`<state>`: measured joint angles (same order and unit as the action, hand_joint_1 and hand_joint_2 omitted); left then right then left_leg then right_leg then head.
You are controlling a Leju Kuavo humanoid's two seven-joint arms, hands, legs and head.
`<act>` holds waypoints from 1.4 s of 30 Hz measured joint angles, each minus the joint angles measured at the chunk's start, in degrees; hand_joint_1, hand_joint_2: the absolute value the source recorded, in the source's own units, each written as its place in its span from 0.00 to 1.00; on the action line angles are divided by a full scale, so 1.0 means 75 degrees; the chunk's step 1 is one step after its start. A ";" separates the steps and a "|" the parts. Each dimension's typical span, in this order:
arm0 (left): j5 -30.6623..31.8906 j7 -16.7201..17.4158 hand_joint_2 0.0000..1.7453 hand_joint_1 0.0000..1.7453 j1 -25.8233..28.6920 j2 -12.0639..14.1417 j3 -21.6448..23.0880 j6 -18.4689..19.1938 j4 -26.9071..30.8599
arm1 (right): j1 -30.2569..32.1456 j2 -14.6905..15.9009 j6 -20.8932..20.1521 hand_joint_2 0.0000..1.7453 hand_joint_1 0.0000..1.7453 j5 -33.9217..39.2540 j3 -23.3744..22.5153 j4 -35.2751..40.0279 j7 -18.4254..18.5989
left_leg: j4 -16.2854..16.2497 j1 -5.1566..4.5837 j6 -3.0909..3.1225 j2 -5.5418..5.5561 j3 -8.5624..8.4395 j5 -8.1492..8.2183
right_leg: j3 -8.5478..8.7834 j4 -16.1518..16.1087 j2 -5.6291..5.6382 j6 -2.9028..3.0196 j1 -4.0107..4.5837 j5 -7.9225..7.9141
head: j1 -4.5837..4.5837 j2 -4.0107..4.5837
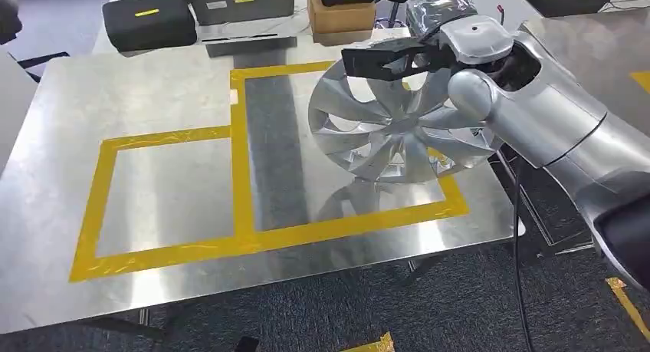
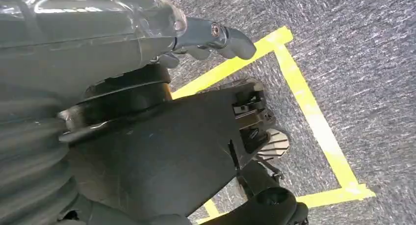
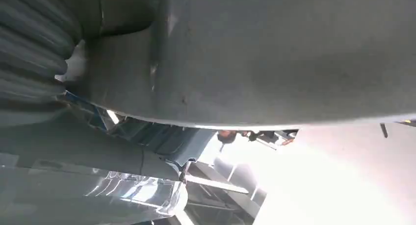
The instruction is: Take the parts from the cabinet and place them on the table.
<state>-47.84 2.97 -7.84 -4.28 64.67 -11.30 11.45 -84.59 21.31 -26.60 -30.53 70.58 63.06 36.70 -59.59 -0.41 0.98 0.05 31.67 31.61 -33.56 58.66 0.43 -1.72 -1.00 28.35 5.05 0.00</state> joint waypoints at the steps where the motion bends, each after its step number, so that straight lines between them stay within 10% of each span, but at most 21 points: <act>1: 0.0000 0.0006 1.00 0.00 0.0000 0.0000 0.0000 0.0000 0.0000 | 0.0000 -0.0012 0.0006 1.00 1.00 -0.0008 0.0000 -0.0006 -0.0051 | 0.0000 0.0001 0.0000 -0.0003 0.0000 0.0000 | 0.0000 0.0001 0.0000 0.0000 0.0000 0.0000 | 0.0000 0.0000; 13: 0.0058 -0.0050 1.00 0.00 -0.0003 0.0000 0.0000 0.0023 0.0000 | 0.0011 -0.0883 0.0708 1.00 1.00 -0.0163 0.0280 -0.0073 -0.1844 | 0.0002 0.0012 0.0000 -0.0100 -0.0014 0.0000 | -0.0003 0.0002 0.0033 0.0000 0.0010 0.0000 | -0.0012 0.0000; 42: 0.0125 -0.0050 1.00 0.00 -0.0004 -0.0003 0.0003 0.0067 0.0000 | 0.0044 -0.1507 0.1250 1.00 1.00 0.0184 0.0306 0.0184 -0.2069 | 0.0001 0.0015 -0.0004 -0.0036 -0.0008 -0.0002 | 0.0000 0.0001 0.0025 0.0003 0.0011 -0.0002 | -0.0029 0.0000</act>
<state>-46.90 2.60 -7.87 -4.31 64.70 -10.80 11.45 -84.27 10.01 -17.22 -29.16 72.87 64.43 21.18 -59.58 -0.30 0.95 -0.22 31.61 31.60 -33.56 58.66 0.61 -1.70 -0.92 28.34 4.83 0.00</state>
